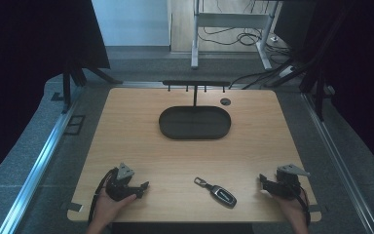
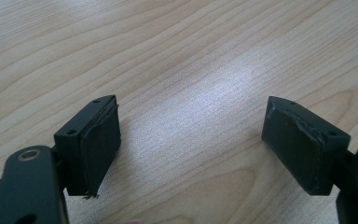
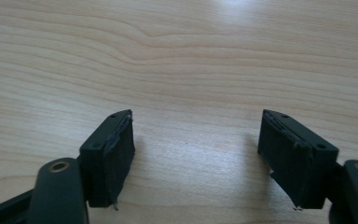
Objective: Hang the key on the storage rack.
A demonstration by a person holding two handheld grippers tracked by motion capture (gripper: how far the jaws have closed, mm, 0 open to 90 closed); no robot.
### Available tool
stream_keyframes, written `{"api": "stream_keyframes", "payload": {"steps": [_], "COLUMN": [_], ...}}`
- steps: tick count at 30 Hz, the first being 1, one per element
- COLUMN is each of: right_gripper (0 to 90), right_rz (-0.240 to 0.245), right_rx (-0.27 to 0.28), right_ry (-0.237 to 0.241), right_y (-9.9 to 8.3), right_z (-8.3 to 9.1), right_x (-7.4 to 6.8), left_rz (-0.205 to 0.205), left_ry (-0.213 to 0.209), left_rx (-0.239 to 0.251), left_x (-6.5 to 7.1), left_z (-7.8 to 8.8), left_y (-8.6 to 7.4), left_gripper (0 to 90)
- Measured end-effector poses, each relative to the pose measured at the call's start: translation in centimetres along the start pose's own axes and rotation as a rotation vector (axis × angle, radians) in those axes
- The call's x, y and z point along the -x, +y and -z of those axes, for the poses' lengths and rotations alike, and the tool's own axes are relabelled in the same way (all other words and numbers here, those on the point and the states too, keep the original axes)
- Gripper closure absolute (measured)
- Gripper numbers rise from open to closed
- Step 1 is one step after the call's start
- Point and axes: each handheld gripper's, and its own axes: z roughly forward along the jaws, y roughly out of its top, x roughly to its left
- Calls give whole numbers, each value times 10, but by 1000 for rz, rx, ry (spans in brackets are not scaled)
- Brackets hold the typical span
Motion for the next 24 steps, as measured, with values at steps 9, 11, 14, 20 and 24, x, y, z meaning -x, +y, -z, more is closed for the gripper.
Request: {"api": "stream_keyframes", "payload": {"steps": [9, 11, 14, 20, 24], "right_gripper": [301, 305, 315, 335, 341], "right_rz": [79, 84, 95, 148, 186], "right_rx": [88, 110, 139, 166, 167], "right_ry": [70, 84, 112, 185, 217], "right_y": [16, 19, 25, 37, 44], "right_z": [29, 36, 47, 69, 75], "right_x": [-15, -17, -19, -28, -37], "left_rz": [-3, -9, -13, -12, -4], "left_ry": [0, 2, -4, -4, -4], "left_rx": [2, 4, 6, 5, 4], "left_x": [0, 1, 2, 3, 3], "left_z": [1, 1, 1, 1, 1], "left_y": [0, 0, -1, 0, -1], "left_gripper": [202, 211, 213, 215, 216]}}
